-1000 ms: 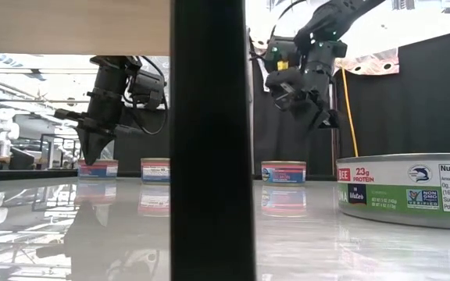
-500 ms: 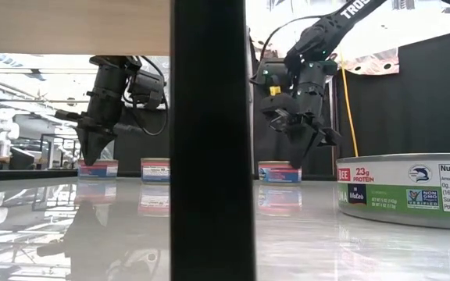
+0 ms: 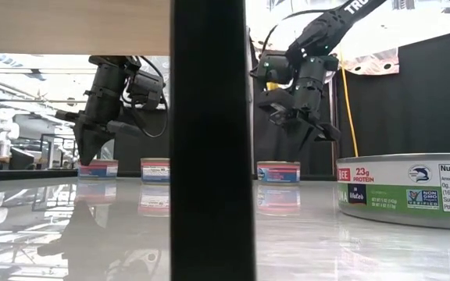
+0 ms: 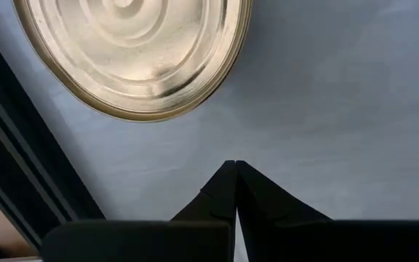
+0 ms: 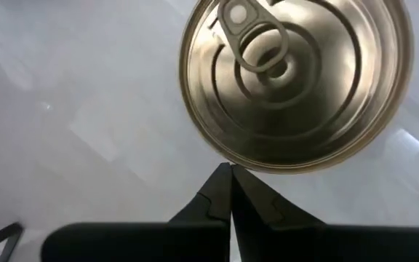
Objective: Stack canned seafood by type on shelf
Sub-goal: Stack the blue pink tuna can on top of the other blue pink tuna can on the shelf
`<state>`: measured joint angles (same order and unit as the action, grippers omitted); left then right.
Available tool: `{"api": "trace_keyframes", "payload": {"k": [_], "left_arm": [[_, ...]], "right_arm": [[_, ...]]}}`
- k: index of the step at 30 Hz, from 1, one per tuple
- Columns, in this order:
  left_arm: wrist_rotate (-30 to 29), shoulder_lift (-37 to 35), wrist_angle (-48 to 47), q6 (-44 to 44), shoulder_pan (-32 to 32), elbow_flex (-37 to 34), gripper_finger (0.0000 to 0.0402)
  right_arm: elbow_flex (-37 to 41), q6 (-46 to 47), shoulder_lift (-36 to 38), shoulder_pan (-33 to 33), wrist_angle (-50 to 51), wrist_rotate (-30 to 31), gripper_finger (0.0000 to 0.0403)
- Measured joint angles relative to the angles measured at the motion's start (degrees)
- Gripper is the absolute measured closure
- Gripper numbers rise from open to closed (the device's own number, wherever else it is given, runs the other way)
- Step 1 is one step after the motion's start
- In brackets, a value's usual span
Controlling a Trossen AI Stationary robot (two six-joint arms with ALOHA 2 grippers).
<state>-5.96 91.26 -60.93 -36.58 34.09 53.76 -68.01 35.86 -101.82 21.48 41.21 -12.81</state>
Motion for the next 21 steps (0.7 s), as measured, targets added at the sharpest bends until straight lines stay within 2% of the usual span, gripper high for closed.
{"api": "trace_keyframes", "payload": {"k": [8, 15, 21], "left_arm": [[0.86, 0.00, 0.29, 2.93, -0.01, 0.00, 0.0391], [7.01, 0.00, 0.57, 7.20, -0.01, 0.02, 0.0391], [7.57, -0.01, 0.48, 9.77, -0.01, 0.02, 0.0391]], "right_arm": [[0.00, 0.55, -2.92, 0.20, -0.79, 1.26, 0.0403], [0.00, 1.88, -3.19, 0.21, -1.18, 4.35, 0.0403], [1.75, 5.14, -3.17, -0.41, -5.09, 7.25, 0.0403]]}}
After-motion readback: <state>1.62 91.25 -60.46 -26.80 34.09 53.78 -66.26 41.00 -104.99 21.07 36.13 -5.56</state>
